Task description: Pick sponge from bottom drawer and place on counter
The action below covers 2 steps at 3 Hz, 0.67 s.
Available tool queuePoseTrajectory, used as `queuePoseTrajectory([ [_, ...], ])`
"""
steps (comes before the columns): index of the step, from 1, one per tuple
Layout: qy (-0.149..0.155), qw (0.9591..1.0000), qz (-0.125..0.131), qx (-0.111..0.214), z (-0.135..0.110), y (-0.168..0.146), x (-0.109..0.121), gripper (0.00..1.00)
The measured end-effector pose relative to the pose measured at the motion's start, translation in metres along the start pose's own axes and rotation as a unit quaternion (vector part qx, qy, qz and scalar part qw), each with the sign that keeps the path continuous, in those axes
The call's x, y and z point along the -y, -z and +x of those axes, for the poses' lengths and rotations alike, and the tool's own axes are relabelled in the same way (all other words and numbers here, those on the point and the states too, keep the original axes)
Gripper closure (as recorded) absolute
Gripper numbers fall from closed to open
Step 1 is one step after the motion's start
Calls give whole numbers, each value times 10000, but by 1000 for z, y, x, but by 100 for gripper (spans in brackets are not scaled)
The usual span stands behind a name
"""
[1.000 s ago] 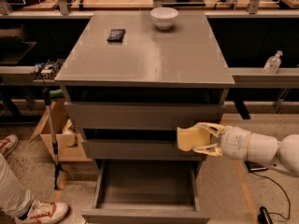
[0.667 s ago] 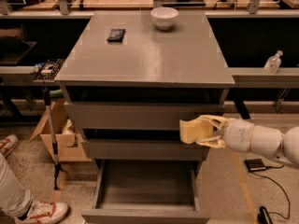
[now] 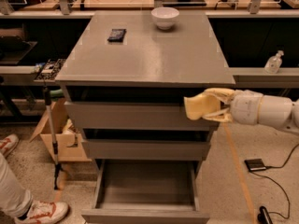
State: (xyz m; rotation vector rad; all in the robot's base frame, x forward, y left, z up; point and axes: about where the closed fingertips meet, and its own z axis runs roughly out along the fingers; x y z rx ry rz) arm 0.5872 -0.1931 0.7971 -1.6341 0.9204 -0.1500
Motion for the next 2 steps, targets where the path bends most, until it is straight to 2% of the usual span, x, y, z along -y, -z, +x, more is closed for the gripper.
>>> queuePoseTrajectory([
  [1,579,9982,-47,-151,-6,1,40,100],
  [2,1129,9933,-115,-203,-15,-6,73,100],
])
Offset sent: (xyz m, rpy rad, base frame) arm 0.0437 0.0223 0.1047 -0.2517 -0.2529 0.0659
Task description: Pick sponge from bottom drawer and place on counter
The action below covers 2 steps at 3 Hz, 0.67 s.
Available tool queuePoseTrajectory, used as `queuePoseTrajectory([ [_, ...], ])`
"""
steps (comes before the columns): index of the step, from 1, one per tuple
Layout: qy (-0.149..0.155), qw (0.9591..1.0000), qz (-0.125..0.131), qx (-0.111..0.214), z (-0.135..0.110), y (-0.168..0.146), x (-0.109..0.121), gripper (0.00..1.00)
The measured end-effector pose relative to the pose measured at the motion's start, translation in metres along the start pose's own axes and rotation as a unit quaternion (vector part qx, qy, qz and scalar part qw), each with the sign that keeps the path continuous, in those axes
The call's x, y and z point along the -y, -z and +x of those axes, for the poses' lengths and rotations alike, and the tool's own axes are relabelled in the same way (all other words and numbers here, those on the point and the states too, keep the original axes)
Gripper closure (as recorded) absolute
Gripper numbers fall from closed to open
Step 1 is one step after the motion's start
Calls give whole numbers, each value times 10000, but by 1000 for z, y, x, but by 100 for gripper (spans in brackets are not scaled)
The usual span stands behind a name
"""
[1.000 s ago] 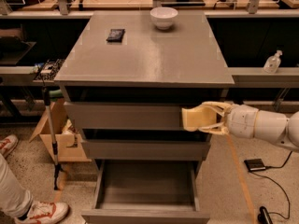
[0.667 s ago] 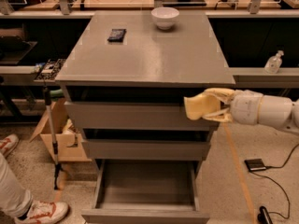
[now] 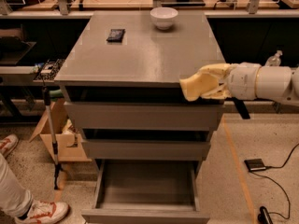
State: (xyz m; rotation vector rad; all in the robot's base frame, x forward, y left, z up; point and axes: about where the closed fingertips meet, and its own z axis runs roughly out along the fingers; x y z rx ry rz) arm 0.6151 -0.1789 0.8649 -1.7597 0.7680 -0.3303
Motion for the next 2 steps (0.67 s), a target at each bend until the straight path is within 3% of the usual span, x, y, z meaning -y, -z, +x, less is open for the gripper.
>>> queuePoseTrajectory([
  [2,813,9953,-531,10,-3,-31,45,100],
])
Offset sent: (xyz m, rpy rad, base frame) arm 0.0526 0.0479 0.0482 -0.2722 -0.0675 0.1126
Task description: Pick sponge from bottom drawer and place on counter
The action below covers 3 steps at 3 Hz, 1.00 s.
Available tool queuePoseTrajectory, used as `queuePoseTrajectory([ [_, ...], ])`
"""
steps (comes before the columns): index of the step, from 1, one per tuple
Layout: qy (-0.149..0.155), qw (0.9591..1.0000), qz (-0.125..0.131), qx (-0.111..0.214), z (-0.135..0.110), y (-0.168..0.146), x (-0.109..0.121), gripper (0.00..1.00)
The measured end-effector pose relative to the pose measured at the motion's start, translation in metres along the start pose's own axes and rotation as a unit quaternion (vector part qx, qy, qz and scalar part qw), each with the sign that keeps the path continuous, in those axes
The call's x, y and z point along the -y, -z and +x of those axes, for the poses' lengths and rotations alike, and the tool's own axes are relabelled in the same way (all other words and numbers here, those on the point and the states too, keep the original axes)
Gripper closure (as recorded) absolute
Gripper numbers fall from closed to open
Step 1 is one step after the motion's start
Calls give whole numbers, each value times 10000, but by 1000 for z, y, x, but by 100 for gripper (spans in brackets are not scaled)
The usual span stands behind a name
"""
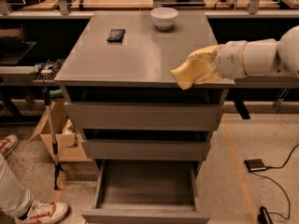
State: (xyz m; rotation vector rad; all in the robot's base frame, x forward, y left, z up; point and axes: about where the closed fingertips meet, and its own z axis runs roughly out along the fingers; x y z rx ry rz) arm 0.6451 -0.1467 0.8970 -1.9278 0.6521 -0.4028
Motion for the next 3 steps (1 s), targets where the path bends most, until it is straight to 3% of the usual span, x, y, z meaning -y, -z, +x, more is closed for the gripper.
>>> queuePoseTrajectory([
  [1,323,9984,-460,13,8,-25,11,100],
  [2,620,9923,-1073,-25,21,-57,11,100],
  [3,772,9852,-1530,-42,33,-82,9,100],
])
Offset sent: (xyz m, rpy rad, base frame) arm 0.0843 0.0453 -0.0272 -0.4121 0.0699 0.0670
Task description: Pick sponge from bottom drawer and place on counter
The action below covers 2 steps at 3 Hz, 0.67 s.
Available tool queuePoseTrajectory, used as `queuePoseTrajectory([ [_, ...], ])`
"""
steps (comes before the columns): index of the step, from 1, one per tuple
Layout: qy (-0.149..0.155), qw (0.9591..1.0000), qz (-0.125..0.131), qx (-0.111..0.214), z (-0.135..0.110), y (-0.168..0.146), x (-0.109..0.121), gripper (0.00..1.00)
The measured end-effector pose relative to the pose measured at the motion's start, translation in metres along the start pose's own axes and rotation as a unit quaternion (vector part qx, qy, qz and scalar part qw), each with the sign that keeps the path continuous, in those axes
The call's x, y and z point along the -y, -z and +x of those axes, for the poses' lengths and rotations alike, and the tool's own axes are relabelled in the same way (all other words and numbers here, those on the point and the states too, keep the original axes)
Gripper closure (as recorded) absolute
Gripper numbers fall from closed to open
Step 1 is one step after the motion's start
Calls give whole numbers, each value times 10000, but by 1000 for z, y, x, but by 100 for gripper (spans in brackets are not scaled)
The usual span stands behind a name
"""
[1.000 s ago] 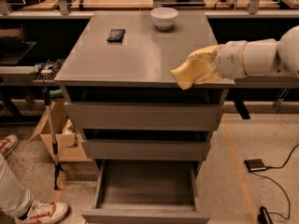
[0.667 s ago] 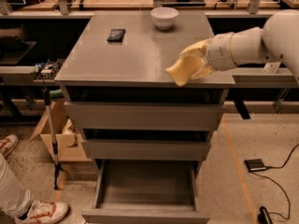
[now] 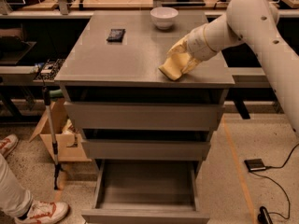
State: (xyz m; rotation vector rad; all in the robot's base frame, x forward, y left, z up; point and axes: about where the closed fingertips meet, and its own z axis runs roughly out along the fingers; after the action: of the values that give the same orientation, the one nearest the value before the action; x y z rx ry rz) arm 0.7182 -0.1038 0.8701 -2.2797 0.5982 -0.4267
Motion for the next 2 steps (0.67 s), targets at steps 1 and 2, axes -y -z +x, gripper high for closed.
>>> queuePoseTrajectory([
  [1,95,9993,-365,-13,6,-18,4,82],
  [2,95,9993,-365,-13,6,-18,4,59],
])
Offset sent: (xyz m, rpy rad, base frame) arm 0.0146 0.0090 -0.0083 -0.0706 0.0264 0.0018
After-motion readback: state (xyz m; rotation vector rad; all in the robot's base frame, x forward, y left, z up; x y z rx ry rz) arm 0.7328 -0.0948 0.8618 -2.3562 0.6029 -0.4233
